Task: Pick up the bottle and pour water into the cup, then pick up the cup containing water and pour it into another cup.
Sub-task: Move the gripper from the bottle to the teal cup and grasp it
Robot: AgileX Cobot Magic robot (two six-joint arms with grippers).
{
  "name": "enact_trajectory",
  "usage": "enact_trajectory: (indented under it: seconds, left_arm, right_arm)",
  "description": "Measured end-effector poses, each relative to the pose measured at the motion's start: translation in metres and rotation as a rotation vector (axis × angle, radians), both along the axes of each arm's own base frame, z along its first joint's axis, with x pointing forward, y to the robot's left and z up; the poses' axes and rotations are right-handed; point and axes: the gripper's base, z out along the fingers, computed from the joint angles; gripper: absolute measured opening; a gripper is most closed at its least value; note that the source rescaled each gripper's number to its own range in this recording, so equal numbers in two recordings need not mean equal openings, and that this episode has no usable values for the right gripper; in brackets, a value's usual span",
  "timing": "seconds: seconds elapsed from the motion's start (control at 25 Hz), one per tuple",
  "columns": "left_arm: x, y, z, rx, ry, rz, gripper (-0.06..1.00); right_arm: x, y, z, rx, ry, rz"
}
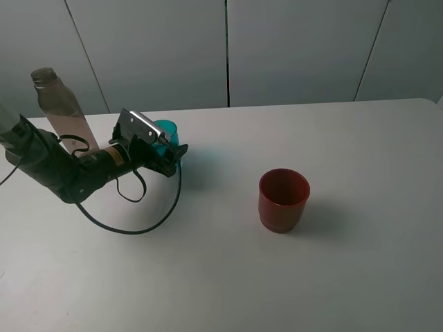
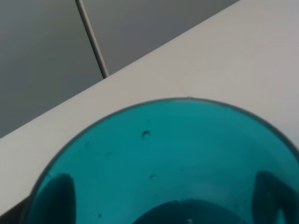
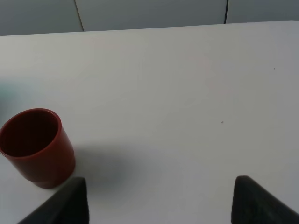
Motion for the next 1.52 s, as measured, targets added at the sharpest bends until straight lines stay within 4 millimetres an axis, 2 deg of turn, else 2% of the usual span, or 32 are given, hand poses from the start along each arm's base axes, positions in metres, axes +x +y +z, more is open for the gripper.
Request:
enact_trajectory:
  seconds: [0.76, 1.08, 1.32, 1.52]
  left_arm:
    - [0.001, -0.002, 0.007, -0.058, -0.082, -0.010, 1.00]
    - [-0.018, 0.006, -0.005, -0.038, -0.024, 0.017, 1.00]
    - [-0.018, 0.006, -0.005, -0.037, -0.025, 0.022, 1.00]
    - [-0.010, 0.004, -0.001, -0.046, -0.057, 0.021, 1.00]
  right_arm:
    - [0.000, 0.000, 0.000, 0.006, 0.000, -0.003]
    - [0.000, 0.000, 0.000, 0.000, 0.000, 0.000]
    - [0.000, 0.000, 0.000, 0.000, 0.000, 0.000]
    - [0.000, 0.000, 0.000, 0.000, 0.000, 0.000]
